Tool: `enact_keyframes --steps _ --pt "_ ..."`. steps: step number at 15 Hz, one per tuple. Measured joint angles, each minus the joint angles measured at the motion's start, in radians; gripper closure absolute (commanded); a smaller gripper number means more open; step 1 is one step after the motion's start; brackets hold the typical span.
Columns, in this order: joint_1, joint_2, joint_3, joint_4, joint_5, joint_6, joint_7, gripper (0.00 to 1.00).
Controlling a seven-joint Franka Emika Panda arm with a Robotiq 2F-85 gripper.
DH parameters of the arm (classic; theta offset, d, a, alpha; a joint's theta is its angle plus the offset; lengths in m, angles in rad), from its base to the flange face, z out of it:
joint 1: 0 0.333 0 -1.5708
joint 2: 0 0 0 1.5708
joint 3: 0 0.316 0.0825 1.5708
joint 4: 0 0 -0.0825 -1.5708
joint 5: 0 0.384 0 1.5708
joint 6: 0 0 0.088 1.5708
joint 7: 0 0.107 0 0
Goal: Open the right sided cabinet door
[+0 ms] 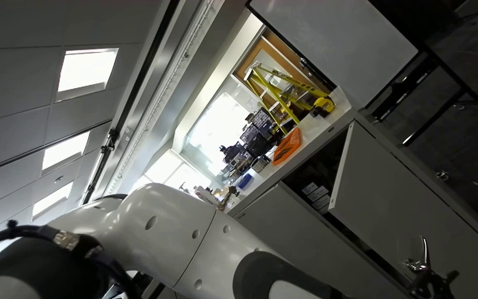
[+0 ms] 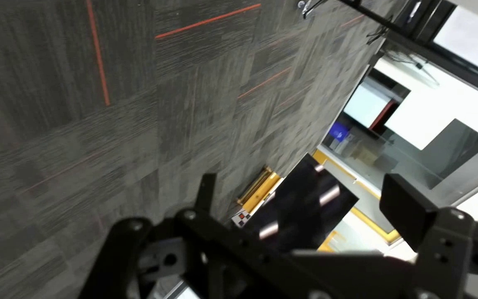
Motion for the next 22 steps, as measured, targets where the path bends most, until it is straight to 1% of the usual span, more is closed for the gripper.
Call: enact_keyframes --steps 1,3,6,7,12,13,15,18,20,22 --pt "-0.025 -0.017 0.009 -0.024 -0.005 0.012 -0.008 0.0" --pt "-0.027 -0.035 0.04 -0.076 -0.003 0.013 -0.032 0.0" --pt "0.034 -0.047 0.127 -0.139 -0.003 0.013 -0.066 0.0" --pt "0.085 -0.048 0.129 -0.151 -0.002 0.009 -0.07 0.0" --pt "0.459 -0.065 -0.003 -0.165 -0.003 0.007 -0.07 0.0" --pt "0.519 -0.069 -0.023 -0.165 -0.005 0.008 -0.07 0.0" --pt "0.609 -0.076 -0.045 -0.162 -0.002 0.016 -0.071 0.0" --pt "0.697 -0.089 -0.078 -0.144 -0.002 0.033 -0.081 0.0" --pt "0.724 -0.102 -0.104 -0.126 -0.002 0.035 -0.113 0.0" --pt "0.734 -0.112 -0.121 -0.108 -0.003 0.053 -0.138 0.0"
